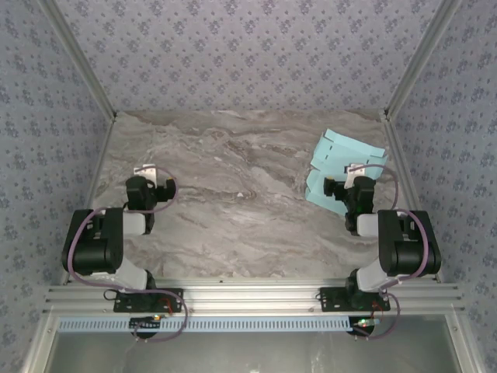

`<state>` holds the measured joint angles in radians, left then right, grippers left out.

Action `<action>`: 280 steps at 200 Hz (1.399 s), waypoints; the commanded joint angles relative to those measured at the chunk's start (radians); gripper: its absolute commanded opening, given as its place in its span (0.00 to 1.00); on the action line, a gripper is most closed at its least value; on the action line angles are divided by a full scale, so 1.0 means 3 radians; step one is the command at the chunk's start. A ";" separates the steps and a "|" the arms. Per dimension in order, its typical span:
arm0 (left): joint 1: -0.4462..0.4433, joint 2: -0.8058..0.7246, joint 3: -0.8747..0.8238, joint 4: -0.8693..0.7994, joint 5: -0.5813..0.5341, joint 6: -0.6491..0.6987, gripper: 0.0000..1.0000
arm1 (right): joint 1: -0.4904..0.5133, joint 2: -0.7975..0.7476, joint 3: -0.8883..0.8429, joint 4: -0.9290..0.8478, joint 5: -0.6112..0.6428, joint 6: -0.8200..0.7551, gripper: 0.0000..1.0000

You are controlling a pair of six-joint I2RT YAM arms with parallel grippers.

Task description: Fold the paper box

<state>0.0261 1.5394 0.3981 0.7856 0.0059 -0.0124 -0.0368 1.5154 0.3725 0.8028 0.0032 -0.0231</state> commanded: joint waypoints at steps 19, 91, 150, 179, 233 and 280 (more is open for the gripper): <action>-0.0013 -0.0030 0.0084 0.0020 -0.0040 -0.0013 0.99 | 0.0004 0.0024 0.0072 -0.0007 0.0008 -0.0010 1.00; -0.0010 -0.0029 0.0084 0.0020 -0.0035 -0.0018 0.99 | 0.0003 0.0023 0.0070 -0.0007 0.0010 -0.0010 1.00; -0.0010 -0.0031 0.0084 0.0020 -0.0035 -0.0018 0.99 | 0.0000 0.0022 0.0069 -0.0008 0.0004 -0.0008 1.00; 0.0046 -0.0030 0.0079 0.0025 0.0052 -0.0053 0.99 | -0.0007 0.0026 0.0074 -0.0013 -0.0011 0.0000 1.00; -0.0036 -0.0404 0.0499 -0.1070 -0.0205 -0.0129 0.99 | 0.0027 -0.0655 0.0068 -0.0572 0.0441 0.0132 1.00; -0.0397 -0.1070 0.0733 -0.1875 -0.0450 -0.0750 0.99 | -0.0231 -0.1416 0.0849 -0.2743 0.0906 0.1396 1.00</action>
<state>-0.0364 1.3323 0.5976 0.4030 -0.0795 -0.1116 -0.0540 1.1519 0.5583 0.3214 0.1497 0.1249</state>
